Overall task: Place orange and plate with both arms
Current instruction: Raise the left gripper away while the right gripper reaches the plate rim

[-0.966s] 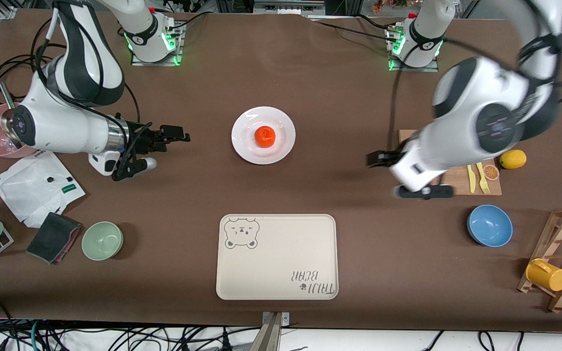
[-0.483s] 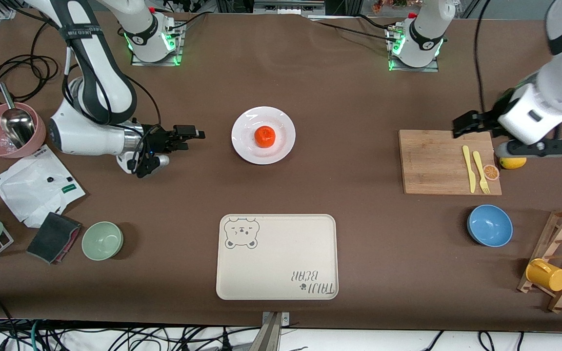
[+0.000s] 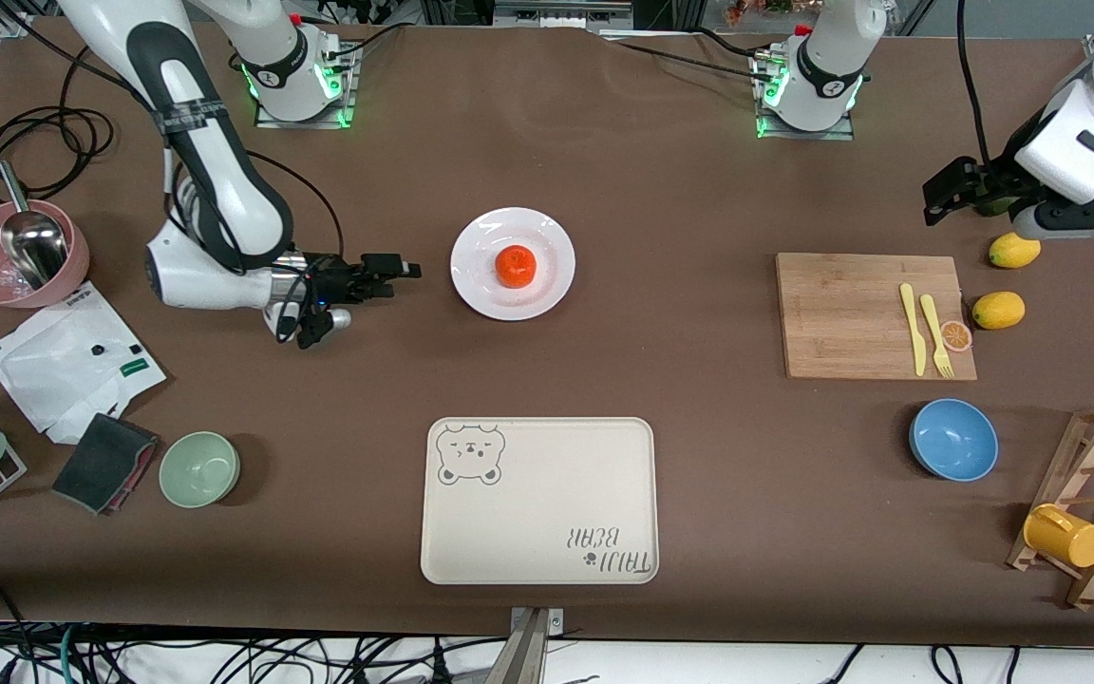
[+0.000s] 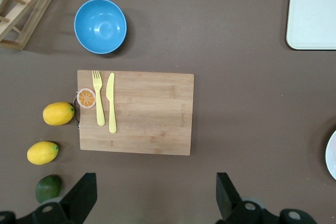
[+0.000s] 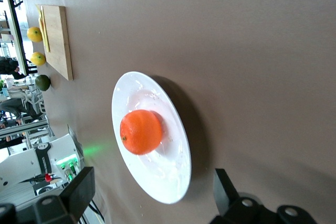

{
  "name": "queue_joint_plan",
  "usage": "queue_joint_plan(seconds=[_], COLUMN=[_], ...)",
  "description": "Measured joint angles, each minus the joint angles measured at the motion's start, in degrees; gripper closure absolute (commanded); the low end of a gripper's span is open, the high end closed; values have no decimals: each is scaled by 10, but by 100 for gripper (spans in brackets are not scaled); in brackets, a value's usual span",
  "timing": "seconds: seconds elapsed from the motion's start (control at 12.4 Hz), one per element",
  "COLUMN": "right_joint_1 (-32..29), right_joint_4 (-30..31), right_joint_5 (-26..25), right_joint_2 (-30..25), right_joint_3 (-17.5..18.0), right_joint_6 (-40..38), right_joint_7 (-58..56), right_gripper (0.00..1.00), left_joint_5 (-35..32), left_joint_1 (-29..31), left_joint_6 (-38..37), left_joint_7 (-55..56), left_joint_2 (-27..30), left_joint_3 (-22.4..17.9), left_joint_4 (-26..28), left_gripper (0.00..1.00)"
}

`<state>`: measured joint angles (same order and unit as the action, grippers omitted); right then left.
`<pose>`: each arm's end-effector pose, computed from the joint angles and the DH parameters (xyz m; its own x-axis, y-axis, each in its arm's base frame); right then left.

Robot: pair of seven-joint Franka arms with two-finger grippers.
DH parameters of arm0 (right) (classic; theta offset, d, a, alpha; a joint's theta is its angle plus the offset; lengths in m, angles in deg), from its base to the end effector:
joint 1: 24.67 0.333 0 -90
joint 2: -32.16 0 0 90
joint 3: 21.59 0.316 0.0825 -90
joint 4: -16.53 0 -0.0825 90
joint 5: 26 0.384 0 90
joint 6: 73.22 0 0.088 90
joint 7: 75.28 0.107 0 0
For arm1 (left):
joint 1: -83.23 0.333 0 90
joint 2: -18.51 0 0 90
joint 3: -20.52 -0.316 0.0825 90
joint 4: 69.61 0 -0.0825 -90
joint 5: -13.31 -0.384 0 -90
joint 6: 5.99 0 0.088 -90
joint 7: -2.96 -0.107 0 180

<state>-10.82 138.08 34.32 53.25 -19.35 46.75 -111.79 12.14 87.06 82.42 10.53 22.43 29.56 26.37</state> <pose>0.5157 0.1929 0.2260 0.9677 0.2217 -0.1196 0.0570 -0.6552 -0.7533 0.5264 -0.0486 0.6097 0.9973 0.0429 -0.0598 0.0406 -0.9984 -0.0394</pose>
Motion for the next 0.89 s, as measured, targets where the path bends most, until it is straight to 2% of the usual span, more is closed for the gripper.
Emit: queue_joint_plan(seconds=[0.32, 0.72, 0.89], right_joint_1=[1, 1, 1], right_joint_4=[15, 44, 70], right_joint_5=[95, 105, 125], right_joint_2=[34, 34, 24], right_joint_3=[37, 57, 61], right_joint_6=[49, 78, 81], right_joint_7=[-64, -88, -113], right_gripper=[0, 0, 0], left_joint_5=[25, 30, 30], left_joint_1=[-1, -1, -3], left_joint_6=[1, 4, 5], left_joint_7=[0, 27, 32], left_joint_2=[3, 0, -1], left_joint_3=[-4, -6, -5], left_joint_4=[5, 4, 3], left_gripper=[0, 0, 0])
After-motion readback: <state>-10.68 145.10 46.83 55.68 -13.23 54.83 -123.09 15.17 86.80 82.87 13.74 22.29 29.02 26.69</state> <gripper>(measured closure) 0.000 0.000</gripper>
